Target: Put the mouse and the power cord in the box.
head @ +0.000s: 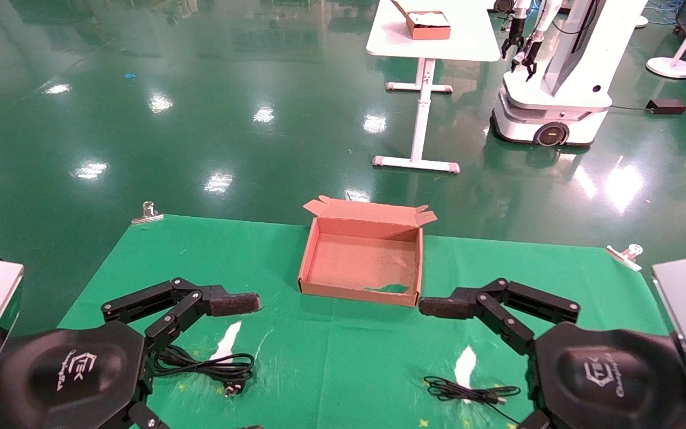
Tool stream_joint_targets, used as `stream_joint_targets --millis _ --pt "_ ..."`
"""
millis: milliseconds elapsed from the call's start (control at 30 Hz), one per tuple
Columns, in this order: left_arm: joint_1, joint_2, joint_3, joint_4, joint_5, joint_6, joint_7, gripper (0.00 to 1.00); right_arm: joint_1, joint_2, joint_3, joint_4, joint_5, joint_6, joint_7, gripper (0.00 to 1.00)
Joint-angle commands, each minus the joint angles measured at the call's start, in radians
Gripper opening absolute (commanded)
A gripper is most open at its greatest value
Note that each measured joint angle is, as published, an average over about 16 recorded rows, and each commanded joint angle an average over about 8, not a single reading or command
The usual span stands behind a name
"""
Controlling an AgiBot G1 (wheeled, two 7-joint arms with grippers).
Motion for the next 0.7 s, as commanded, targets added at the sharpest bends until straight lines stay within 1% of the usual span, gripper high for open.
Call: stream_joint_targets --millis 33,700 --pt "0.0 0.0 0.0 0.0 0.0 0.0 0.0 1.0 0.0 0.0 0.0 0.0 0.0 0.0 0.0 1.0" --pt "0.0 -0.001 0.0 -0.001 0.003 0.0 0.002 1.0 -0.001 0.001 0.0 0.0 -0.001 -0.001 0.001 1.0"
